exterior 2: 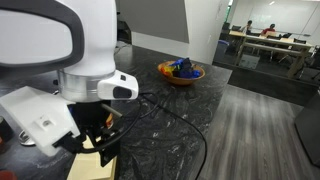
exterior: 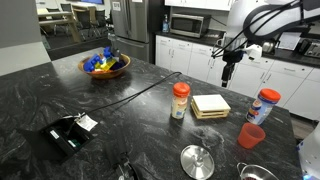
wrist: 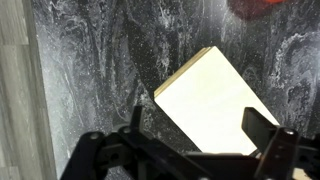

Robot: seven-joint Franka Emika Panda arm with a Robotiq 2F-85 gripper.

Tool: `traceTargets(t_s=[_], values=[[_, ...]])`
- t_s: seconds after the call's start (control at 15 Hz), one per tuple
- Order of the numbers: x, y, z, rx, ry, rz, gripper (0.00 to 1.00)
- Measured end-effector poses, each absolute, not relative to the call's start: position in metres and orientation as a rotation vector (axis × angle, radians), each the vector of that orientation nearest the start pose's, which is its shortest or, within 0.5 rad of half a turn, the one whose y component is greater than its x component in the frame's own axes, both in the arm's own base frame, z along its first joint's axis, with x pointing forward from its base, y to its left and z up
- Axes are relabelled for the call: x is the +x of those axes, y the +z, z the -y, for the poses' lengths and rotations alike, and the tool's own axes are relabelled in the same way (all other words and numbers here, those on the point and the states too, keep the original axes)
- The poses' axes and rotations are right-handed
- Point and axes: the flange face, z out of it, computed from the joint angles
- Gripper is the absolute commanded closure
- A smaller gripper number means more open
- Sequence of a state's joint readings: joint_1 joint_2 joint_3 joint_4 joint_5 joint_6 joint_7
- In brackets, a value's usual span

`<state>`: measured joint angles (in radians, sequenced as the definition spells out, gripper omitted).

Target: Place an orange jar on the stack of coasters

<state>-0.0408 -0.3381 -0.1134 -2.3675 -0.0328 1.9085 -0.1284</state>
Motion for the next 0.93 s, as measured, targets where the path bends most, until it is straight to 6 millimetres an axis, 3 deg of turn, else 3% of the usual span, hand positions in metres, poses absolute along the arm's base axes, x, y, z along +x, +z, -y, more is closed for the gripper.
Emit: traceTargets(t_s=[0.53, 0.93], values=[[0.424, 0.445, 0.067, -3.108, 0.176, -0.005, 0.00], [0.443, 0.462, 0.040, -3.076, -0.099, 0.006, 0.00]])
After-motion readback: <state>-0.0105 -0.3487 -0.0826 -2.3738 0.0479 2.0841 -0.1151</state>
